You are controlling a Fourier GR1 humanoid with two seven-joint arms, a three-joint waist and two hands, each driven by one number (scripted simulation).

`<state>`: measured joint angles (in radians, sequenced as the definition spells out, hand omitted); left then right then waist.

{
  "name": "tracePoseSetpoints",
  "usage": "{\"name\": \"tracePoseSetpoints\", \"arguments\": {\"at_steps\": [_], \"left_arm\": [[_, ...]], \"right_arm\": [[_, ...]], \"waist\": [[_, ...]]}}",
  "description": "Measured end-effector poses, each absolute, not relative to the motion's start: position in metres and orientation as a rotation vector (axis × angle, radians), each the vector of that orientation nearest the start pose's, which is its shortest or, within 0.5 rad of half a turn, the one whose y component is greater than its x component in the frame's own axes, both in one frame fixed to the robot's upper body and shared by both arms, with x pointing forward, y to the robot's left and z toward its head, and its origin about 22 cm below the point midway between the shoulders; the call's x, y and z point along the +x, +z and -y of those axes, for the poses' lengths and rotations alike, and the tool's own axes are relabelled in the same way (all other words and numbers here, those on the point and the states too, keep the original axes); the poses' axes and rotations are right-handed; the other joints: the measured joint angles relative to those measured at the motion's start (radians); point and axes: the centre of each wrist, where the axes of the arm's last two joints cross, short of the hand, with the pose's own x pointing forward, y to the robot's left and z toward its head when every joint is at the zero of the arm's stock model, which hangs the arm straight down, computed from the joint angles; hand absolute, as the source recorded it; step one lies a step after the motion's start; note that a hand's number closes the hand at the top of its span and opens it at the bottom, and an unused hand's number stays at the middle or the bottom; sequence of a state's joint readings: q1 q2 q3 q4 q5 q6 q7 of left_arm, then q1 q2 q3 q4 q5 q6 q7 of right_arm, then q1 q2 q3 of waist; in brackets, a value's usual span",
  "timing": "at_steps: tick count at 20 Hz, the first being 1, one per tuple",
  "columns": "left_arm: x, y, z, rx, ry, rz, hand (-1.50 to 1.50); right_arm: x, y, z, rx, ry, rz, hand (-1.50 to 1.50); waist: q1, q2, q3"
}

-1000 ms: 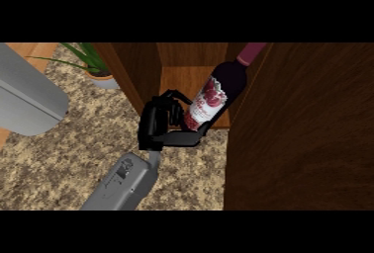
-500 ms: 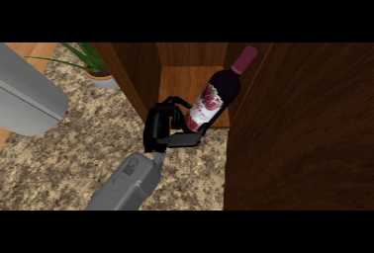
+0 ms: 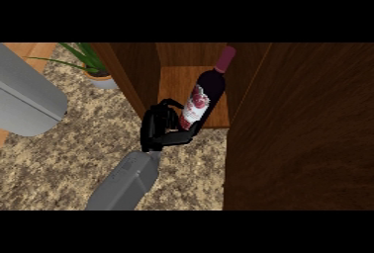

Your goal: Pick up the wine, place it into the cabinet and close the cabinet

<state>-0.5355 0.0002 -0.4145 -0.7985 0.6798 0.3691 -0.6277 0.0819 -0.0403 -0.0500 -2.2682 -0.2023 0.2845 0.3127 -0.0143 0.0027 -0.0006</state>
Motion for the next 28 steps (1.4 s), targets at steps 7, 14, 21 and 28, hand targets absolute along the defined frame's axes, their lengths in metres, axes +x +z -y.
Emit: {"name": "tracePoseSetpoints", "arguments": {"at_steps": [7, 14, 21, 28], "left_arm": [[0.339, -0.051, -0.099, -0.227, 0.239, 1.68, 1.5], [0.352, -0.044, -0.093, -0.251, 0.238, 1.673, 1.5], [0.371, -0.033, -0.093, -0.264, 0.263, 1.678, 1.5], [0.387, -0.019, -0.093, -0.249, 0.27, 1.666, 1.5]], "right_arm": [[0.177, 0.144, 0.243, 0.23, 0.223, 1.882, -1.5], [0.175, 0.146, 0.245, 0.239, 0.219, 1.887, -1.5], [0.175, 0.142, 0.241, 0.25, 0.232, 1.888, -1.5], [0.183, 0.135, 0.245, 0.249, 0.238, 1.89, -1.5]], "waist": [[-0.006, 0.001, 0.0], [-0.011, 0.002, 0.0], [-0.02, 0.005, 0.0], [-0.024, 0.006, 0.0]]}}
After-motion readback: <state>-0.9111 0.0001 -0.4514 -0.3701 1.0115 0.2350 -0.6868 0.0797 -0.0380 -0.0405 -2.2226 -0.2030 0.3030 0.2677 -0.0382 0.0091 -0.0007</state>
